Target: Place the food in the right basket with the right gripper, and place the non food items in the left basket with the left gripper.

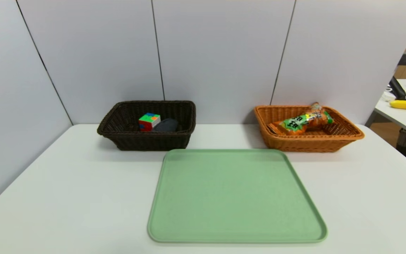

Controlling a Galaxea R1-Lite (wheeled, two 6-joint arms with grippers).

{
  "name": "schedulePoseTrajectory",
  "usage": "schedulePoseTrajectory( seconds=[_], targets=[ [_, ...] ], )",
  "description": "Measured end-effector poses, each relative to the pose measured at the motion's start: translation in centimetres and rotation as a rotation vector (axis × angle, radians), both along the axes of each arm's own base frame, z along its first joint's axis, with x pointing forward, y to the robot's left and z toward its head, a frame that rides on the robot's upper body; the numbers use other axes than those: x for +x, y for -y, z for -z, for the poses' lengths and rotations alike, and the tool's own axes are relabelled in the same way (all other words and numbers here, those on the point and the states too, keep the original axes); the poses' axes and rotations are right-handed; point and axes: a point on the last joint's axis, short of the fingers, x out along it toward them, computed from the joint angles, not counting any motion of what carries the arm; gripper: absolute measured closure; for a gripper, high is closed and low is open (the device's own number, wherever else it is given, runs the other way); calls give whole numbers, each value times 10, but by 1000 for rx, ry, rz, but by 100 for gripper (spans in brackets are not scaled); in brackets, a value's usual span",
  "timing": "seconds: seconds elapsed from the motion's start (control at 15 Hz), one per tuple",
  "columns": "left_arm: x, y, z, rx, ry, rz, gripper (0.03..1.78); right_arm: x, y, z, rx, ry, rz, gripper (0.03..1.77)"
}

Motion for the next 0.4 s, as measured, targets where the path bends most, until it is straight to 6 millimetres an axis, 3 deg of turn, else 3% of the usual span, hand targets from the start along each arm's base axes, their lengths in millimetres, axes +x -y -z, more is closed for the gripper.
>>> schedulePoseTrajectory(
  seconds=[0.4],
  targets=[
    [0,0,0,0,0,0,12,0,0,0,2,1,19,10]
  ],
)
